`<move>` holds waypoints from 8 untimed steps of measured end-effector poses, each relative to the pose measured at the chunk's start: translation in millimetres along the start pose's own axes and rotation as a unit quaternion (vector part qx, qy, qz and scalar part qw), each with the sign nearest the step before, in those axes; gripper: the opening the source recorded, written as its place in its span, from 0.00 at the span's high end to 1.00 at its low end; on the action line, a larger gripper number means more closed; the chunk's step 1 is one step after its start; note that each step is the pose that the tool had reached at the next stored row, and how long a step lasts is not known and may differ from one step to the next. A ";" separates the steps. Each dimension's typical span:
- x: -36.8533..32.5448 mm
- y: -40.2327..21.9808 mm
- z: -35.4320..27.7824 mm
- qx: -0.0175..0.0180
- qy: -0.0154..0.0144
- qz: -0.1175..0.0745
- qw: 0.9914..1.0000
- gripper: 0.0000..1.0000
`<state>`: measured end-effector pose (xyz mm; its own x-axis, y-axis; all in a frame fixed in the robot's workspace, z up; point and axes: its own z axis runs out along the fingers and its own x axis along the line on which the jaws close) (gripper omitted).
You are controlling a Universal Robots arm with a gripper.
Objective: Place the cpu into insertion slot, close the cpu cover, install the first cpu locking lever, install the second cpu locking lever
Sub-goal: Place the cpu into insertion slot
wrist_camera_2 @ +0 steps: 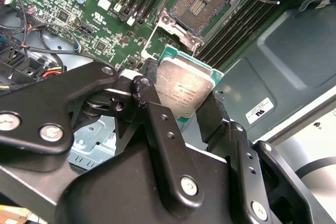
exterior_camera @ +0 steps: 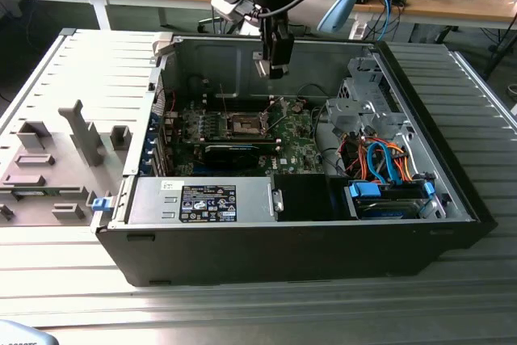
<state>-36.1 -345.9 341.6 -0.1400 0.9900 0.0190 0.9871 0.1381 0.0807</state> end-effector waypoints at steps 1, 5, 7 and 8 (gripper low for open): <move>0.0 -0.1 0.5 0.000 0.000 0.000 1.000 0.46; 0.0 -0.1 1.1 0.000 0.000 0.000 1.000 0.46; 0.0 -0.2 2.3 0.000 0.000 0.000 1.000 0.46; 0.0 -0.2 2.5 0.000 0.000 0.000 1.000 0.46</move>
<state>-36.1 -345.9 339.1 -0.1401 0.9900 0.0191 0.9871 0.1381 0.0808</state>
